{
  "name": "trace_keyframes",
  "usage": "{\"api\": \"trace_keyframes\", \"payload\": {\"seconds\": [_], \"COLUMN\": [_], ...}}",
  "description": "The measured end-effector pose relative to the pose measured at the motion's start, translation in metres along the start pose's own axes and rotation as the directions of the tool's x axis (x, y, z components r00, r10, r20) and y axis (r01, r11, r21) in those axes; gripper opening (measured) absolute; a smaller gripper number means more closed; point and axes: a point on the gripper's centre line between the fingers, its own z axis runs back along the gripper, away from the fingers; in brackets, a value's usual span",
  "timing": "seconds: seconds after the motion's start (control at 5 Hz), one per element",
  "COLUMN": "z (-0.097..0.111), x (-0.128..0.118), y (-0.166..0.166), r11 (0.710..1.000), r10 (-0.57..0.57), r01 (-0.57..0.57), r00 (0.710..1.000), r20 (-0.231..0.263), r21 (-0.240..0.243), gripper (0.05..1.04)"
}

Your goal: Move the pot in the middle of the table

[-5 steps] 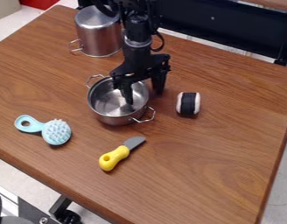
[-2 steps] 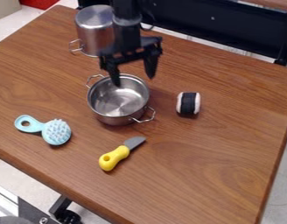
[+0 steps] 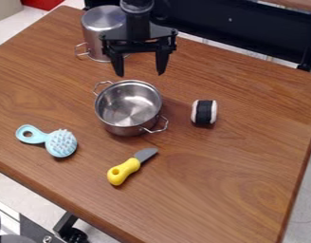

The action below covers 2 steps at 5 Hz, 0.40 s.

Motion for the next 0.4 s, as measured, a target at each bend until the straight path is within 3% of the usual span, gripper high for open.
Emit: {"api": "trace_keyframes", "payload": {"seconds": [0.2,0.4], "z": [0.001,-0.007], "x": [0.01,0.025], "y": [0.015,0.025], "r11": [0.997,0.993], "r10": [-0.082,-0.114], "r01": [0.082,0.114], "r00": [0.997,0.993], "r20": [0.01,-0.017], "r21": [0.007,-0.01], "gripper": [0.999,0.999]}}
